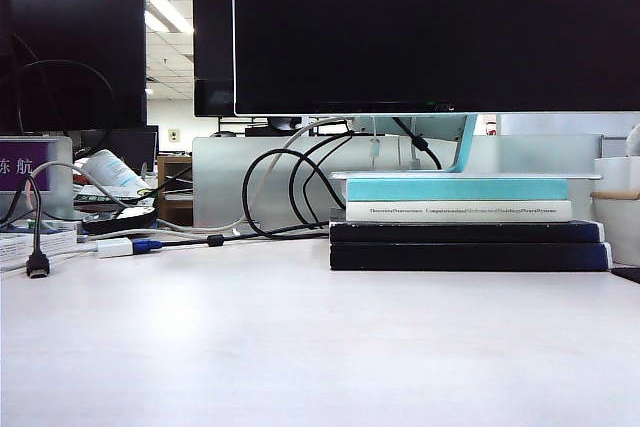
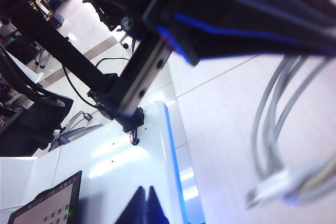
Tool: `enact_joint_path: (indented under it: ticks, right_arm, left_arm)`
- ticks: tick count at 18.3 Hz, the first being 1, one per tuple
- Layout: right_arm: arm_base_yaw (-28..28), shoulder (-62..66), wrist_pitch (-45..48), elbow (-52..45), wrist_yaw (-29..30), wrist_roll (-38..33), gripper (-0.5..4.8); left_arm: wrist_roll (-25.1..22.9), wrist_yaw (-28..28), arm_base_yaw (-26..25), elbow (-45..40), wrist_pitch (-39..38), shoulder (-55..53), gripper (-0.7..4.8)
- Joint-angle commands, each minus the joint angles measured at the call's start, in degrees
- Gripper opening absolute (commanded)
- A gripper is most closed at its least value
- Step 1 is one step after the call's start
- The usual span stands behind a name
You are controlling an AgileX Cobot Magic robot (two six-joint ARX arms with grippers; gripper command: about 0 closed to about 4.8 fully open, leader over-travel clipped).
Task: Unfold the white charging cable into a straight cable.
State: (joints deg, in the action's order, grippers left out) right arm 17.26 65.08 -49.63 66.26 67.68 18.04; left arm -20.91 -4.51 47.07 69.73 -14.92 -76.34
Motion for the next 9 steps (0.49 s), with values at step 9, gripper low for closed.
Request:
enact_joint_path:
  ticks: [9]
  right_arm:
    - [0.04,-0.15,2.27,0.22,-8.24,-0.04,0.73]
  left_arm:
    - [0.33,-0.07,2.47,0.15,2.29,0.31,-0.04]
